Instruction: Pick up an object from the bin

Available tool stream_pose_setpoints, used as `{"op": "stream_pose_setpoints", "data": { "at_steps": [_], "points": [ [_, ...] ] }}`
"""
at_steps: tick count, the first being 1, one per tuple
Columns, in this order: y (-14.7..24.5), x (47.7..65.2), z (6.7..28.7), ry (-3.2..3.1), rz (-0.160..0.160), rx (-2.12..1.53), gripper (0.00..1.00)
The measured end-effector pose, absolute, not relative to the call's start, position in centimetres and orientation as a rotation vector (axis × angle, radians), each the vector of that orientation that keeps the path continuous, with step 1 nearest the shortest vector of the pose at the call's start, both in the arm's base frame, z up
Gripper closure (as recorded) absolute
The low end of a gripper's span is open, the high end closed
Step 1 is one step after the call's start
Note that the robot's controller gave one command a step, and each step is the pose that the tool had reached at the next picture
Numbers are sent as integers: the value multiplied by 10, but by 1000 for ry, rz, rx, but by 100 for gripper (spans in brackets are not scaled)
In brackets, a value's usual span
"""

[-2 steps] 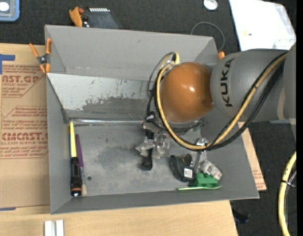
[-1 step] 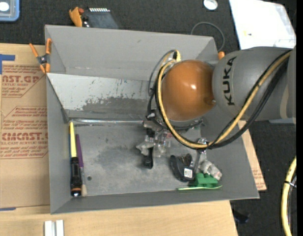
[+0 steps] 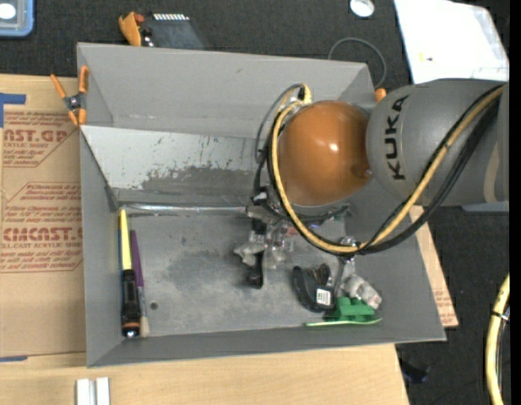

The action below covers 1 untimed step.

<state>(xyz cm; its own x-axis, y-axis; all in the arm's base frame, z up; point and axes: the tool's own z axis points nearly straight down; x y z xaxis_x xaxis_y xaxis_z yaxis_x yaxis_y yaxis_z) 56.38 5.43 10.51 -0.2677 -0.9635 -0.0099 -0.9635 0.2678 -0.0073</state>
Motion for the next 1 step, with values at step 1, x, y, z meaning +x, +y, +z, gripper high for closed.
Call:
{"op": "stream_pose_setpoints", "data": {
  "at_steps": [1],
  "points": [
    [55,562,129,2496,8,-1897,100]
  ]
}}
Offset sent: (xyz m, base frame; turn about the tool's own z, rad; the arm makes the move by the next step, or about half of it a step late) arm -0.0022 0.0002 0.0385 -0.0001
